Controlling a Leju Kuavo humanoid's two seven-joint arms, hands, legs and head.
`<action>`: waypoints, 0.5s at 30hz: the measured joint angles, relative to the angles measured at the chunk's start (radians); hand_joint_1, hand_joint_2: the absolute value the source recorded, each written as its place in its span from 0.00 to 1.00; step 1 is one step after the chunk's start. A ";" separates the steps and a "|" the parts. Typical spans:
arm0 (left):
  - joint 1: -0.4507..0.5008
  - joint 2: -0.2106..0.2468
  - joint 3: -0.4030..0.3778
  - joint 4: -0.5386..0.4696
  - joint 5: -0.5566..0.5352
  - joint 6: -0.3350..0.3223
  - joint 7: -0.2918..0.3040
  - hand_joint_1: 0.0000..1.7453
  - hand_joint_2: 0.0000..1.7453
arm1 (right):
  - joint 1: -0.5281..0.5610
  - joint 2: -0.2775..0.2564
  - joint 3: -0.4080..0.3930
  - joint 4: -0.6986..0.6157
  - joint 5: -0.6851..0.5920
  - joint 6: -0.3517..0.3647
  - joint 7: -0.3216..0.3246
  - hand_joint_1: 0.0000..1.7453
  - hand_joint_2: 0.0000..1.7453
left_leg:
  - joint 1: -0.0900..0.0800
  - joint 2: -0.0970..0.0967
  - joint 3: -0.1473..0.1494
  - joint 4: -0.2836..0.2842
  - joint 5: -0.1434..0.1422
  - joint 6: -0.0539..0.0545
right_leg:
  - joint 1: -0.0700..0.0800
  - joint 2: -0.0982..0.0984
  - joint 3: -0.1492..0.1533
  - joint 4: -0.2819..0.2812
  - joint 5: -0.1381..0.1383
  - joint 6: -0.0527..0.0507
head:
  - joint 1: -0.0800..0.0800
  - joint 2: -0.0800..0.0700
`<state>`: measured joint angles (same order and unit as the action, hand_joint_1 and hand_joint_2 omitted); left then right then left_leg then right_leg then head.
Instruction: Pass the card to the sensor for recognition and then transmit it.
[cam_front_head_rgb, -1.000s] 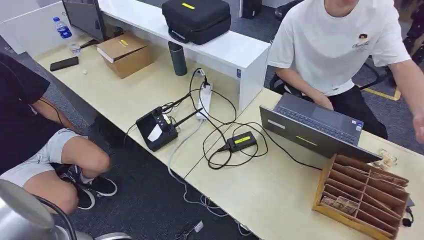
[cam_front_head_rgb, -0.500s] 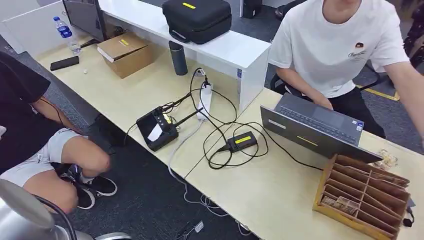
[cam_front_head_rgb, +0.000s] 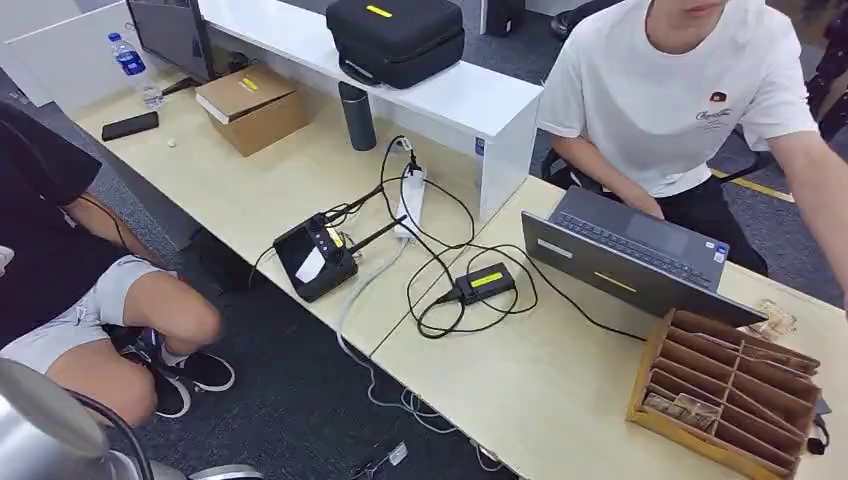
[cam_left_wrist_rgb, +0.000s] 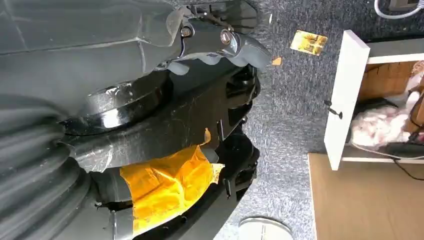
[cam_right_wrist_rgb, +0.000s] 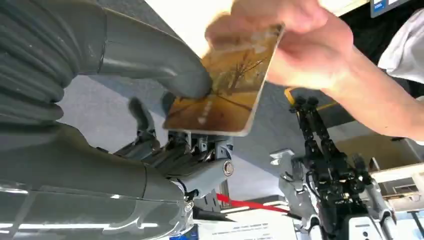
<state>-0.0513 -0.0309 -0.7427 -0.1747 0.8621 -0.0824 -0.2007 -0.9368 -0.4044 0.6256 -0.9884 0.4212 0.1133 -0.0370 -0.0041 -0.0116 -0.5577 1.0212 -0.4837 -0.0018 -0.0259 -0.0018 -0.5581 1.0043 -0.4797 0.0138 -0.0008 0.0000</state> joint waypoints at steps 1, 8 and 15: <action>0.000 0.000 0.000 0.000 0.000 -0.001 -0.002 0.00 1.00 | 0.004 0.000 -0.003 -0.004 0.003 0.000 0.000 1.00 1.00 | 0.000 0.000 0.000 0.000 0.000 0.000 | 0.000 0.000 0.000 0.000 0.000 0.000 | 0.000 0.000; -0.001 0.004 -0.021 0.000 -0.021 -0.014 -0.013 0.00 1.00 | 0.034 0.000 -0.022 -0.031 0.012 -0.001 -0.006 1.00 1.00 | 0.000 0.000 0.000 0.000 0.000 0.000 | 0.000 0.000 0.000 0.000 0.000 0.000 | 0.000 0.000; -0.004 0.007 -0.030 0.000 -0.016 -0.004 0.002 0.00 1.00 | 0.061 -0.005 -0.037 -0.054 0.013 -0.006 -0.006 1.00 1.00 | 0.000 0.000 0.000 0.000 0.000 0.000 | 0.000 0.000 0.000 0.000 0.000 0.000 | 0.000 0.000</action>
<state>-0.0554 -0.0240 -0.7725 -0.1743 0.8465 -0.0866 -0.1991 -0.8763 -0.4090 0.5886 -1.0422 0.4341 0.1076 -0.0427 -0.0041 -0.0112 -0.5577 1.0215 -0.4837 -0.0018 -0.0259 -0.0016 -0.5584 1.0042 -0.4797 0.0138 -0.0011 0.0000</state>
